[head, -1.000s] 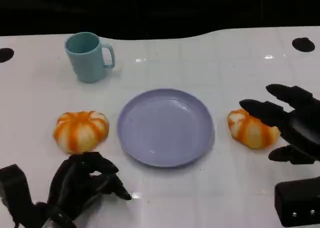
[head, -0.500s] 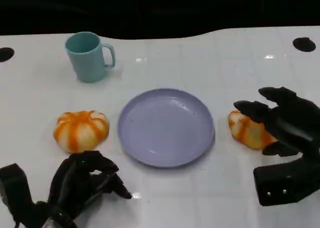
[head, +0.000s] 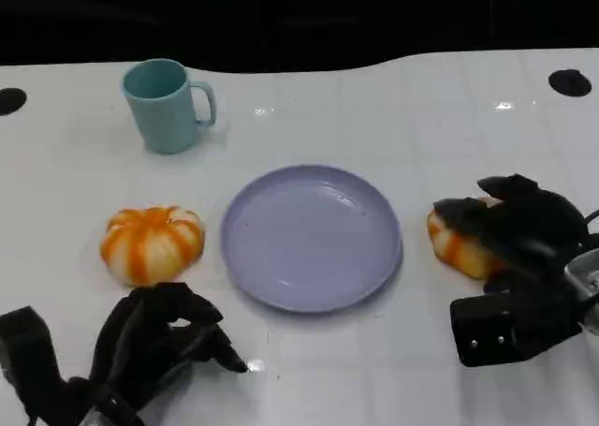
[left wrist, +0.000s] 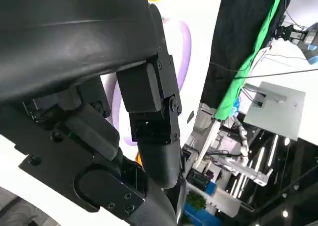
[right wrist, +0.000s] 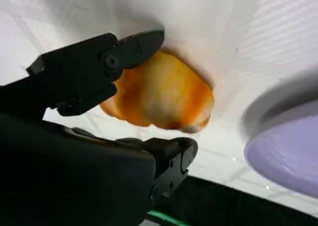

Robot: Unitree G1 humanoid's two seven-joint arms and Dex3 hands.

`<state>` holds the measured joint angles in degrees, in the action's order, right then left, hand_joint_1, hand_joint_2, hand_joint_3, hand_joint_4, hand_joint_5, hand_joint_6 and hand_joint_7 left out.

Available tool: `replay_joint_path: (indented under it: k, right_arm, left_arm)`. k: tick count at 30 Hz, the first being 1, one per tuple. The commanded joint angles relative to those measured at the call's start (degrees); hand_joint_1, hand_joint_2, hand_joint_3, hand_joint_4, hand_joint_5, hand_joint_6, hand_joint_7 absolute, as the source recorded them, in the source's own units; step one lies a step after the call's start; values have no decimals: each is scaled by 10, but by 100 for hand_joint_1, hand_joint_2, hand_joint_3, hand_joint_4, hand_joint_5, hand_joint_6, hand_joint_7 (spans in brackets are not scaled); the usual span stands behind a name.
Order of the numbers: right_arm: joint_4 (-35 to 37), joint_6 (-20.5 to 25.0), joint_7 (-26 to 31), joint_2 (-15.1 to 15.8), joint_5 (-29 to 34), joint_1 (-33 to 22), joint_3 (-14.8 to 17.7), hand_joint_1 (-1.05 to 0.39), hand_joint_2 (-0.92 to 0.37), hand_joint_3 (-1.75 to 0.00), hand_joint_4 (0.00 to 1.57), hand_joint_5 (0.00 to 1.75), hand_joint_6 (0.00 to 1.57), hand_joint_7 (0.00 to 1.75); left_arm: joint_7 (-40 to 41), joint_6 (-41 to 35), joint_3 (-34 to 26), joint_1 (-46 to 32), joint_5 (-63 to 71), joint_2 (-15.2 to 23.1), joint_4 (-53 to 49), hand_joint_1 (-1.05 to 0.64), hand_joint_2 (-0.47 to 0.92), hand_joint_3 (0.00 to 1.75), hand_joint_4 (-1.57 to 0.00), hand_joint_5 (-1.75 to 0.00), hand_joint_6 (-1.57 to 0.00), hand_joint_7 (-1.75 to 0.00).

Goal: Grasp the bread from the table and place it into the plate.

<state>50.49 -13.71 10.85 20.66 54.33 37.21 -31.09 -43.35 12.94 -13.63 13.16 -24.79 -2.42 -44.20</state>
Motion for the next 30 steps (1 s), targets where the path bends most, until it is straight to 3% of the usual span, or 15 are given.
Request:
replay_joint_path:
  k: [1,3,8,9,10,11,12,13,14,15,16,20,24,28,30]
  right_arm:
    - [61,6,24,-12,-8,29,-13,-39,-77,-1,9,19,24,2]
    - [88,5,39,-20,-12,38,-16,-35,-79,-1,17,17,30,2]
    - [141,-32,104,-29,-35,51,-11,-18,-85,0,81,17,76,8]
    - [150,-45,126,-29,-38,52,-11,-17,-86,0,96,36,94,11]
    - [158,-56,151,-28,-38,54,-13,-15,-87,0,100,68,110,14]
    - [165,-64,172,-29,-36,55,-15,-13,-90,-6,99,118,124,27]
    - [172,-69,187,-29,-35,57,-18,-13,-90,-14,95,144,116,59]
    - [178,-74,205,-29,-32,58,-22,-12,-88,-20,93,158,108,84]
    - [183,-78,216,-29,-29,60,-25,-12,-84,-33,92,168,93,125]
    - [186,-80,223,-29,-28,63,-28,-13,-79,-43,91,171,85,144]
    - [189,-81,227,-30,-28,65,-31,-14,-76,-50,90,173,79,151]
    - [196,-74,264,-35,-25,73,-41,-18,-74,-48,87,175,79,145]
    - [203,-78,284,-39,-26,81,-45,-18,-69,-54,87,175,74,157]
    - [200,-78,302,-40,-28,93,-46,-18,-72,-47,88,175,82,136]
    - [198,-86,312,-41,-34,95,-42,-16,-62,-65,91,175,84,141]
  left_arm:
    - [-4,-1,0,-7,-1,6,9,-105,60,0,-157,-60,-157,-35]
    - [-3,-2,0,-8,-1,5,11,-105,60,0,-157,-60,-157,-35]
    - [1,-3,2,-11,2,5,17,-105,60,0,-157,-60,-157,-35]
    - [0,-2,3,-12,2,6,18,-105,60,0,-157,-60,-157,-35]
    - [-1,0,3,-12,2,6,18,-105,60,0,-157,-60,-157,-35]
    - [-2,1,3,-12,2,6,18,-105,61,0,-157,-60,-157,-36]
    - [-3,1,3,-12,2,6,18,-105,61,0,-157,-60,-157,-36]
    - [-3,2,3,-12,2,6,17,-105,61,0,-157,-60,-157,-36]
    - [-2,2,4,-12,2,6,17,-105,61,0,-157,-60,-157,-36]
    - [-1,-2,4,-12,1,6,18,-105,61,0,-157,-60,-157,-36]
    - [0,-4,3,-12,1,6,19,-105,60,0,-157,-60,-157,-36]
    - [-2,-2,3,-11,0,7,17,-105,60,0,-157,-60,-157,-36]
    - [1,-4,2,-8,2,9,14,-105,60,0,-157,-60,-157,-36]
    - [-4,2,1,-5,2,9,7,-105,61,0,-157,-59,-157,-36]
    - [-5,3,1,-4,2,9,6,-105,61,0,-157,-59,-157,-36]
